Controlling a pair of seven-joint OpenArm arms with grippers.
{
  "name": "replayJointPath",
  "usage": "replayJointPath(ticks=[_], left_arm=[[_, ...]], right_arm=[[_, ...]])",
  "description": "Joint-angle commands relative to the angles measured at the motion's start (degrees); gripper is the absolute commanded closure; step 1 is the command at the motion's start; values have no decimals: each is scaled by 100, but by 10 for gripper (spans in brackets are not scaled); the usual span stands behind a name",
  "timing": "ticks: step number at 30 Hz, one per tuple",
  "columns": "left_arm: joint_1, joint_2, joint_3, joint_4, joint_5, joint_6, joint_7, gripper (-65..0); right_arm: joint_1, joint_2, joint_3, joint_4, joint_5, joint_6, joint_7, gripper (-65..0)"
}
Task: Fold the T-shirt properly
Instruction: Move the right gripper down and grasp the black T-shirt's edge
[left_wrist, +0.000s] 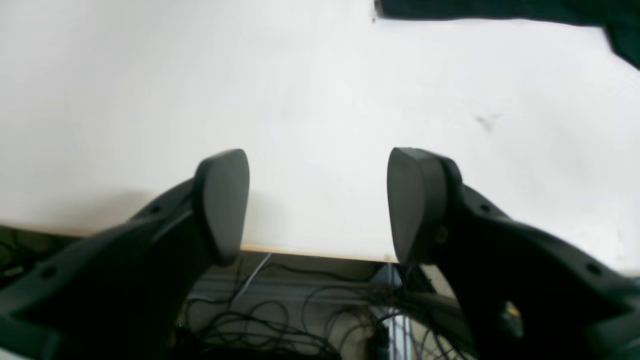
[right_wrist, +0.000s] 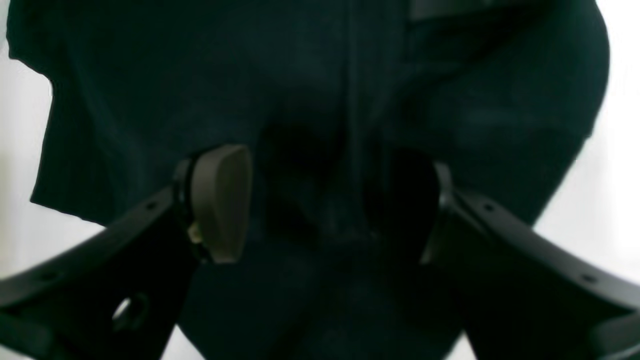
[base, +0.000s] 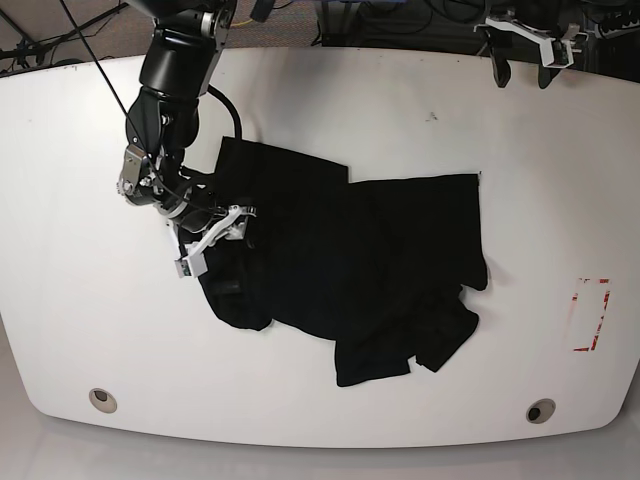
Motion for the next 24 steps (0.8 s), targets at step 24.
replayJointPath(ticks=[24], left_arm=[[-338,-18,-40,330,-11,-4,261,-403]], right_arm=[[527,-284,-1,-655,-500,29,444,-200]])
